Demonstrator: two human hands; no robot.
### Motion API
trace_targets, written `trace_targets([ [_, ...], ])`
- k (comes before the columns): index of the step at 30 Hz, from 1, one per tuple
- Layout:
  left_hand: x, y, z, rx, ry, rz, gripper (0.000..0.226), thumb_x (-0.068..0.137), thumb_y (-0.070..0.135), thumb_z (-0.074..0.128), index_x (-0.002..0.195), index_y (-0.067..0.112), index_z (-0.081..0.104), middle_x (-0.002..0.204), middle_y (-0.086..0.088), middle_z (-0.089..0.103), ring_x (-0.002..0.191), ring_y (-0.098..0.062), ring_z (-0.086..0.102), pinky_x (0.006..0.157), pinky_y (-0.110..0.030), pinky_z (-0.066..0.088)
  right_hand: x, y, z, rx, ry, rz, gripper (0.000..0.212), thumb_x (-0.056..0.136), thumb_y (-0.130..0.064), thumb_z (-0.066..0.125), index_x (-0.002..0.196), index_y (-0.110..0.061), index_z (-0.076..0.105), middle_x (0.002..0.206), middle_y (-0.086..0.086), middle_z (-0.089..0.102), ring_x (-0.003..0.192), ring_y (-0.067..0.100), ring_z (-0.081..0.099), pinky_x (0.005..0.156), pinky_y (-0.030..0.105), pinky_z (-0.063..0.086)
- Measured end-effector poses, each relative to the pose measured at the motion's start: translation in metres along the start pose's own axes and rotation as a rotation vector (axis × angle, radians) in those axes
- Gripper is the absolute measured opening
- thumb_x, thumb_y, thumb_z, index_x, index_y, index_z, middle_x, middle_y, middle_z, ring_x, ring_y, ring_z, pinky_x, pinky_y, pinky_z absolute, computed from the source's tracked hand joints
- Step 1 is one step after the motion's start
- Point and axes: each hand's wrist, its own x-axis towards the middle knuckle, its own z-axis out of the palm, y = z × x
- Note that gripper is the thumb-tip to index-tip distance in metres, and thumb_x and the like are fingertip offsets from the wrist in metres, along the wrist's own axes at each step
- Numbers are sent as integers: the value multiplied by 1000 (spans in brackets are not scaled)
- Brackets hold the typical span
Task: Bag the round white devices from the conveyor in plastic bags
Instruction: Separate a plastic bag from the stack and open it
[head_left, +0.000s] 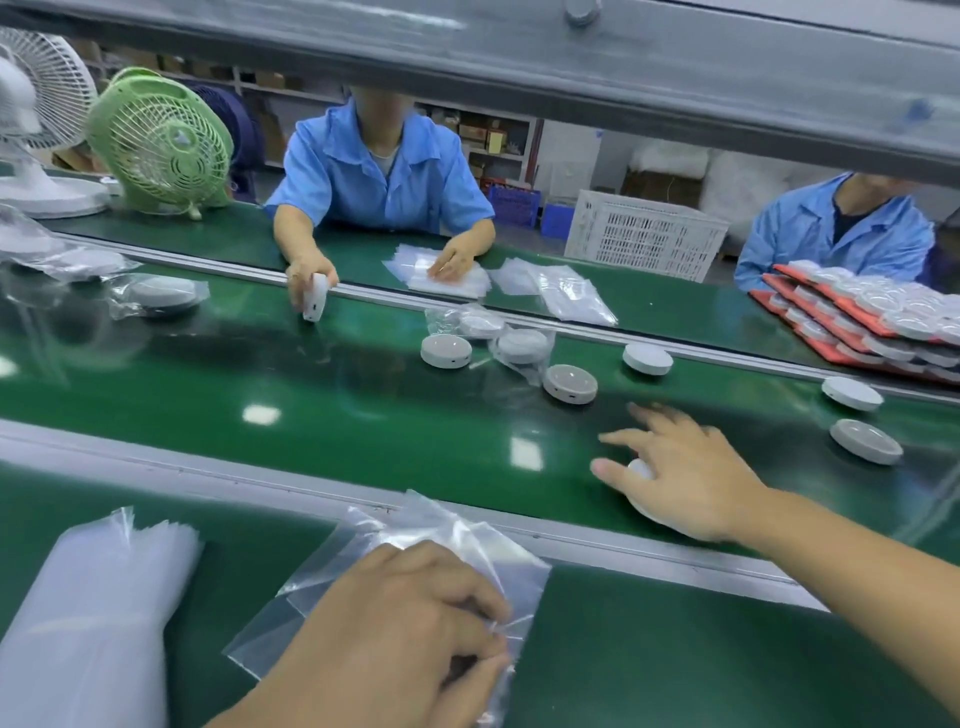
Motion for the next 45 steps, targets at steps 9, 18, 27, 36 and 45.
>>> trace_targets([
  [9,0,14,5,-245,267,-258,16,81,57,57,83,54,73,98,45,63,107,12,57,90,-24,49,-89,3,-8,683,398,71,31,77,-51,24,93,-35,43,64,-7,49,62,18,47,55,34,29],
  [18,2,23,2,-523,290,-375,10,87,47,68,86,53,75,87,31,73,88,6,69,79,-12,51,-130,-68,-12,505,691,-825,19,99,-20,72,116,-15,66,117,2,69,104,20,64,89,31,53],
  [27,2,42,9,-783,384,-340,60,60,45,86,115,51,65,105,18,74,88,-3,72,72,-15,54,-140,-120,-17,1480,453,-272,30,69,-63,85,86,-39,79,114,-10,76,119,13,67,95,28,55],
  [36,7,40,10,-801,674,-427,40,76,68,54,90,34,69,90,17,72,82,1,66,73,-27,46,-119,-130,-41,1048,296,-495,41,93,-55,65,73,-25,45,64,-11,44,57,7,40,53,19,34],
  [45,-1,11,0,-4,316,-200,29,89,58,40,113,43,48,116,21,46,109,-3,49,91,-27,41,-23,-79,-39,1133,462,129,45,106,-41,48,65,-26,58,52,-16,54,47,-2,46,48,16,38],
])
